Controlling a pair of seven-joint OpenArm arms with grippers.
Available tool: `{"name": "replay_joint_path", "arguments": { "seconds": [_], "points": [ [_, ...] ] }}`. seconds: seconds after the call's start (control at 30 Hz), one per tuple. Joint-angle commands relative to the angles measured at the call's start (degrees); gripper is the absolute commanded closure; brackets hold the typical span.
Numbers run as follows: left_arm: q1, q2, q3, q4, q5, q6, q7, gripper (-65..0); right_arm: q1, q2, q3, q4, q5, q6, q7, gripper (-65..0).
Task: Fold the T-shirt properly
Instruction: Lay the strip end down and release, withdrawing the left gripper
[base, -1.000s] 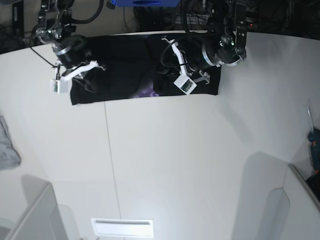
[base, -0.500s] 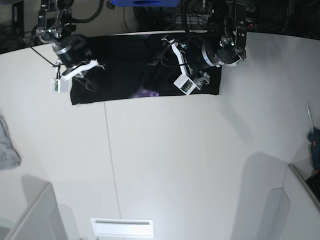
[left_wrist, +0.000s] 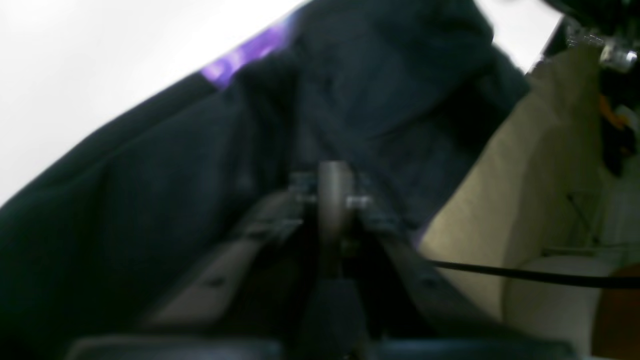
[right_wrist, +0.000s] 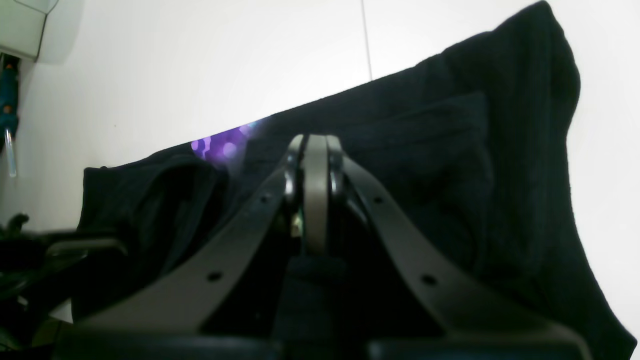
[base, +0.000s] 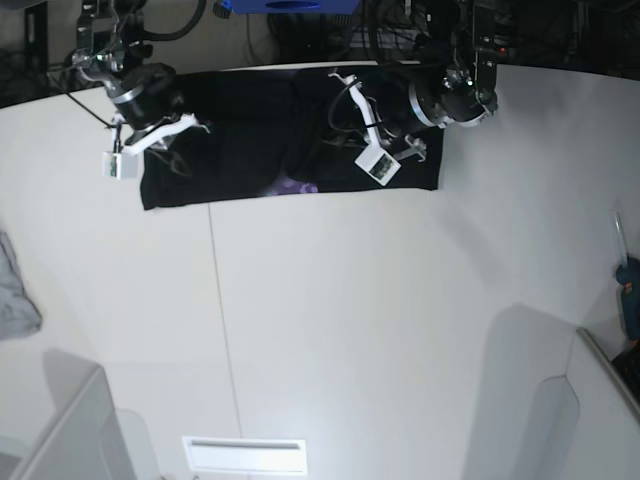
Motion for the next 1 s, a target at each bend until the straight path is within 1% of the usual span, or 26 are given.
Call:
{"name": "replay_joint_path", "arguments": {
  "seconds": [0.0, 0.13, 0.23, 0.27, 0.33, 0.4, 0.6, 0.73, 0.8, 0.97],
  "points": [
    [-0.3, 0.3, -0.3, 1.5, -1.5, -0.5, -1.3, 0.0, -0.2, 0.3, 0.2, 1.3, 0.6, 0.5, 1.4, 0.0],
    [-0.3, 0.3, -0.6, 2.3, -1.5, -0.5, -1.3, 0.0, -0.2, 0.2, 0.2, 1.3, 0.6, 0.5, 1.4, 0.0],
    [1.4, 0.1, -0.7, 3.8, -1.4, -0.5, -1.4, 0.0, -0.2, 0.2, 0.2, 1.3, 0.6, 0.5, 1.4, 0.0],
    [1.7, 0.0, -0.8, 4.1, -1.3, 0.0, -1.5, 0.0, -0.3, 0.2, 0.2, 1.3, 0.6, 0.5, 1.4, 0.0],
    [2.6, -0.3, -1.3, 3.7, -1.3, 3.8, -1.5, 0.0, -0.3, 0.3, 0.2, 1.3, 0.6, 0.5, 1.4, 0.0],
    [3.1, -0.8, -0.7, 3.6, -1.3, 5.9, -1.6, 0.0, -0.3, 0.3, 0.2, 1.3, 0.6, 0.5, 1.4, 0.0],
    [2.9, -0.7, -0.5, 2.3, -1.2, 6.0, -1.5, 0.0, -0.1, 0.3, 0.2, 1.3, 0.6, 0.5, 1.4, 0.0],
    [1.7, -0.8, 4.8, -0.2, -1.2, 6.0, -1.5, 0.0, -0.1, 0.2, 0.2, 1.3, 0.6, 0.5, 1.4, 0.0],
    [1.0, -0.8, 7.4, -3.4, -1.2, 6.0, -1.5, 0.0, -0.2, 0.2, 0.2, 1.4, 0.6, 0.5, 1.4, 0.0],
    [-1.5, -0.8, 9.5, -5.4, -1.4, 5.9, -1.5, 0.0, -0.3, 0.2, 0.5, 1.4, 0.6, 0.5, 1.4, 0.0]
  ]
}}
